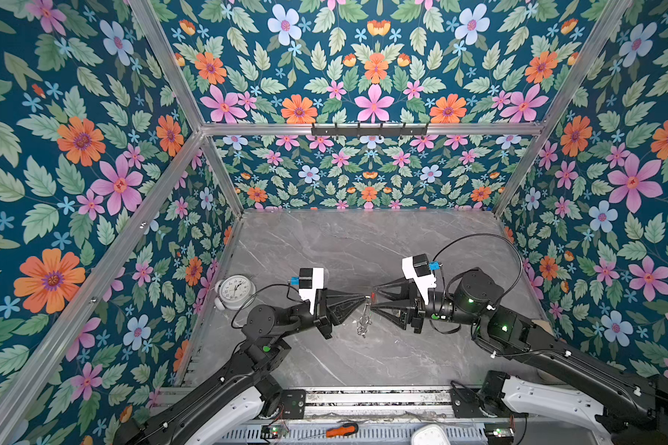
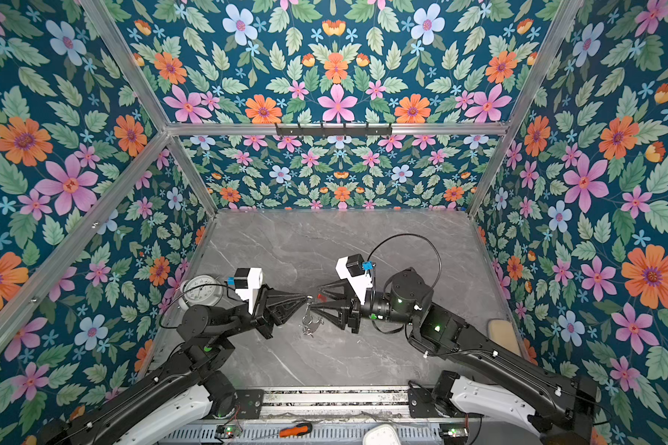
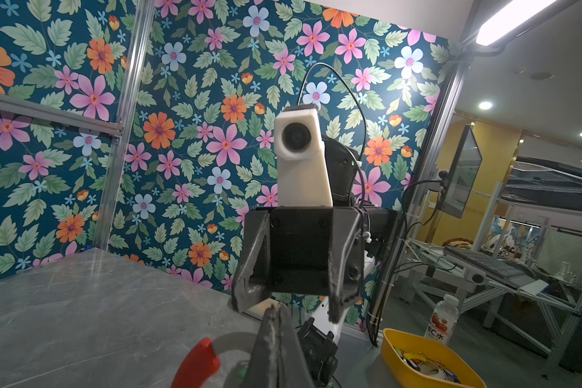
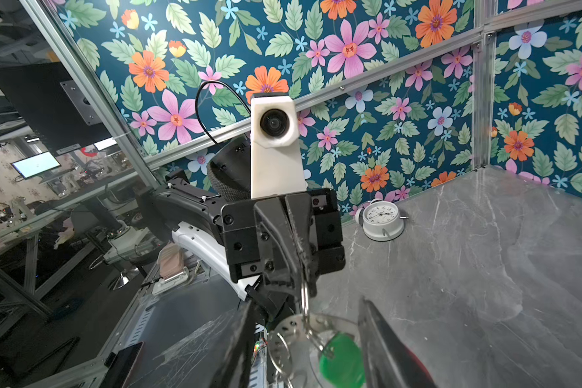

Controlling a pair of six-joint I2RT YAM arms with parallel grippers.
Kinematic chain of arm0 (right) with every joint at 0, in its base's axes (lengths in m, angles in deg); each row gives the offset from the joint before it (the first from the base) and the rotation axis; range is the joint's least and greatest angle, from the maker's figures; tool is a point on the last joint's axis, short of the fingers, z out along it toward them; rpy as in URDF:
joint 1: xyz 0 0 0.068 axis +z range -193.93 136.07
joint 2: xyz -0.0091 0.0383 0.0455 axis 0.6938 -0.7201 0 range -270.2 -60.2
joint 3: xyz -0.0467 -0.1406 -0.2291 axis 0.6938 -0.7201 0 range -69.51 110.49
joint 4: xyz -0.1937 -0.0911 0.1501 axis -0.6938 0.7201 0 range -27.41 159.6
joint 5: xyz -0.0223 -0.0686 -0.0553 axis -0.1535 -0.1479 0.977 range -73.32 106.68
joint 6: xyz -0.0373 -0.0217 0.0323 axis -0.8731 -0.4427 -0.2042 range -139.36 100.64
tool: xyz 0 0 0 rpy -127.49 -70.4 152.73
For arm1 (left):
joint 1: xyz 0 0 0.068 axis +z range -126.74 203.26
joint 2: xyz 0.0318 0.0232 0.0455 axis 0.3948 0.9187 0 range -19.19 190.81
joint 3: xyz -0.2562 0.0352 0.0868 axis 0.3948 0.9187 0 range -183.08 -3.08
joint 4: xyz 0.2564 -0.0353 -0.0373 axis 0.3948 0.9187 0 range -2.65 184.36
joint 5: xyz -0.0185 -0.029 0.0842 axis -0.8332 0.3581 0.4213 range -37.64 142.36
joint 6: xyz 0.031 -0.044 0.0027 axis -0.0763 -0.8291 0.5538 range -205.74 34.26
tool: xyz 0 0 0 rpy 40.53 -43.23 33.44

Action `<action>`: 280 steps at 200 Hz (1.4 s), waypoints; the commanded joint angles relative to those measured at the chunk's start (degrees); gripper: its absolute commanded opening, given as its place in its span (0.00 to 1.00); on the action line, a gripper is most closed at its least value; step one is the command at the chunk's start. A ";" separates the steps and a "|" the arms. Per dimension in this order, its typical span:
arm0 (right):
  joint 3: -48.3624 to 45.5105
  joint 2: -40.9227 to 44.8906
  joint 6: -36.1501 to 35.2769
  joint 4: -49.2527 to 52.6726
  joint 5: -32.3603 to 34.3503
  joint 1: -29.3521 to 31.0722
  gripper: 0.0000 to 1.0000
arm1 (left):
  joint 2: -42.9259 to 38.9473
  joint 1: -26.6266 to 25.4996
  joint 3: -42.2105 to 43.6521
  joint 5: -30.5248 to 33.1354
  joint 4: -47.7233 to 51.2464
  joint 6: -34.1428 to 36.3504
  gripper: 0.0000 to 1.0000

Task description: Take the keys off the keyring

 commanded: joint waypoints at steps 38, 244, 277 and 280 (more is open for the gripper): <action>-0.04 -2.13 2.25 -4.86 -1.11 0.03 0.34 | -0.45 0.05 0.69 1.95 -1.77 0.36 0.00; 4.91 -0.74 -2.20 14.29 -7.42 -3.02 0.00 | -3.10 0.07 -6.95 -0.65 21.54 3.84 0.38; 8.90 -0.43 -5.62 24.22 -10.50 -5.48 0.00 | -0.96 0.08 -12.26 -4.20 32.53 7.51 0.38; 9.28 -0.43 -6.02 25.33 -10.56 -5.56 0.00 | -0.79 0.07 -12.59 -4.39 33.17 7.71 0.38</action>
